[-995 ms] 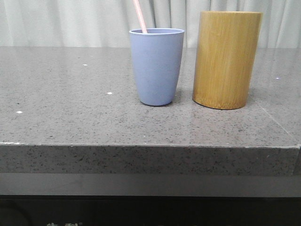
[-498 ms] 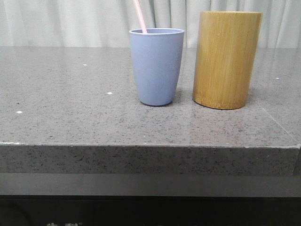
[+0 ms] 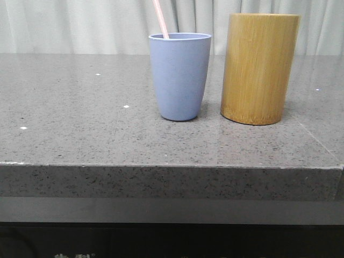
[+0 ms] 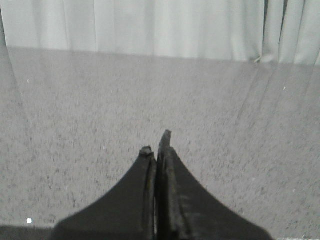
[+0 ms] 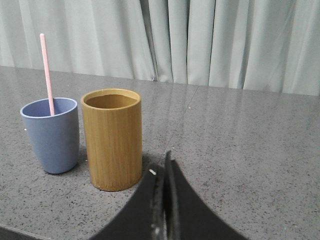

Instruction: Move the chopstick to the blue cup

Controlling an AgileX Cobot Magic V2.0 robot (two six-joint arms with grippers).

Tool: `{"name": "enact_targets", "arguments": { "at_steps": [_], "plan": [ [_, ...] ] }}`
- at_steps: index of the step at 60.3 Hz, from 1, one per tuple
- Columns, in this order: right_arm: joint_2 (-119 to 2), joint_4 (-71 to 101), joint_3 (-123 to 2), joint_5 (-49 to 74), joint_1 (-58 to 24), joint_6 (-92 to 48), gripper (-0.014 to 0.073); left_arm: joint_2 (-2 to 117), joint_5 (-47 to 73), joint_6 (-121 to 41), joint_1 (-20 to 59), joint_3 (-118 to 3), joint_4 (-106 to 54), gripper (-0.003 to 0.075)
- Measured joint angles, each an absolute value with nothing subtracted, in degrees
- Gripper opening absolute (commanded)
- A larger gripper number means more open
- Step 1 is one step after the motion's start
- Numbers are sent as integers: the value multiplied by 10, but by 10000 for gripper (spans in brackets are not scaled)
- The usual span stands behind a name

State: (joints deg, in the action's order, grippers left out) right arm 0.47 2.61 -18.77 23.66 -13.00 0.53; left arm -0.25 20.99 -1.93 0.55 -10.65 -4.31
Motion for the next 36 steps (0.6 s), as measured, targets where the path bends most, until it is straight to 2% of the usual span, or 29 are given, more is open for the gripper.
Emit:
{"name": "enact_targets", "arguments": {
  "at_steps": [16,36],
  "plan": [
    [5,26,-188,237,-130,4,-88,-2,114,-19,5,1,-43,-19],
    [5,26,-188,237,-130,4,-88,-2,151,-19,5,1,-43,-19]
  ]
}}
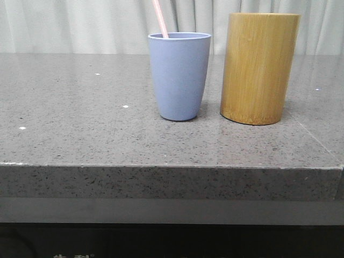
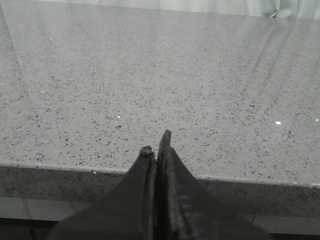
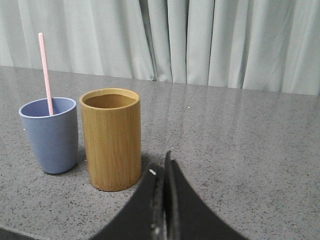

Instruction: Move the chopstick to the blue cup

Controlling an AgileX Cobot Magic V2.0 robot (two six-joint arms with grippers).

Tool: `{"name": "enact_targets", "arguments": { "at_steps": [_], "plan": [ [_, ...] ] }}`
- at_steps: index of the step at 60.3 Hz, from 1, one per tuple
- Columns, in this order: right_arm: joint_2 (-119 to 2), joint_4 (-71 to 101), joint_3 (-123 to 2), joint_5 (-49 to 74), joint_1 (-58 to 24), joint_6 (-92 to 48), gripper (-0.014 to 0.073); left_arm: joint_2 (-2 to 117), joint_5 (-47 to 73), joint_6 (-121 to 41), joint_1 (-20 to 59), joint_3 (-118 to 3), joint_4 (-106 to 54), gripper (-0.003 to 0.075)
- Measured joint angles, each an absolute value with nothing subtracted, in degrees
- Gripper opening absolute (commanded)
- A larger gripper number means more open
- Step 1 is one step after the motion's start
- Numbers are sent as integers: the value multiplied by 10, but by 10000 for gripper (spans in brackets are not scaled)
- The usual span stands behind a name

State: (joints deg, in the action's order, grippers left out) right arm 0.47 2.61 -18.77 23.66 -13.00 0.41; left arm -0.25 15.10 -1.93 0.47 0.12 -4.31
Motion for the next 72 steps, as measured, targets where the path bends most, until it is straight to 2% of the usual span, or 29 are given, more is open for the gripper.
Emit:
{"name": "enact_targets", "arguments": {
  "at_steps": [53,64,72],
  "plan": [
    [5,26,-185,235,-130,3,-88,-2,152,-19,5,1,-43,-19],
    [6,26,-135,214,-114,3,-88,-2,152,-19,5,1,-43,-19],
    [6,26,-67,185,-62,3,-88,-2,152,-19,5,1,-43,-19]
  ]
}}
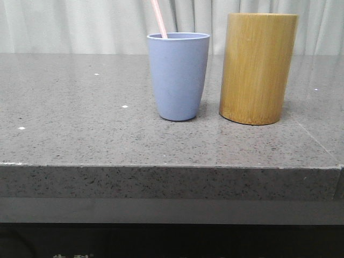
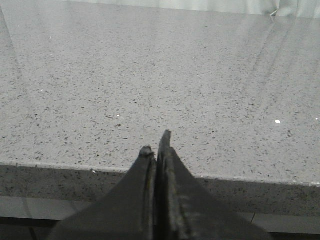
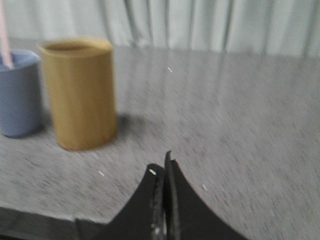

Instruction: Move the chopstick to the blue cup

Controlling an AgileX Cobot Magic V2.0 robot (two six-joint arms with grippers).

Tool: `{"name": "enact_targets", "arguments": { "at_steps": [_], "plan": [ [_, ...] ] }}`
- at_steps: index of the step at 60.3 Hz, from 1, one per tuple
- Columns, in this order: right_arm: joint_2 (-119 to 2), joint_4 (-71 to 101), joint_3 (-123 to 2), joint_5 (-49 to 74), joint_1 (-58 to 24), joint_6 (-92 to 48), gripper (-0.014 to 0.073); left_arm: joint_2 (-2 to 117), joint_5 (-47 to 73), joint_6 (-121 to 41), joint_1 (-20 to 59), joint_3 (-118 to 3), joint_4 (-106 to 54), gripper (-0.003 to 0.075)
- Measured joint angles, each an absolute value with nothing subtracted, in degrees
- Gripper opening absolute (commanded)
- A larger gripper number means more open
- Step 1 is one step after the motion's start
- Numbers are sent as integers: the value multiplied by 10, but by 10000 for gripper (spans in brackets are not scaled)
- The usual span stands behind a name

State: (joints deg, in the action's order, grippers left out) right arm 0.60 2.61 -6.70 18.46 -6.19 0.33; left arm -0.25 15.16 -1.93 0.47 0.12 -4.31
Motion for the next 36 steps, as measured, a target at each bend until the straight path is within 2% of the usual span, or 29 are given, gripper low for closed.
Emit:
{"name": "enact_targets", "arguments": {
  "at_steps": [14,36],
  "plan": [
    [6,38,12,122,15,3,-88,-2,152,-19,5,1,-43,-19],
    [6,45,16,109,21,0,-88,-2,152,-19,5,1,-43,-19]
  ]
}}
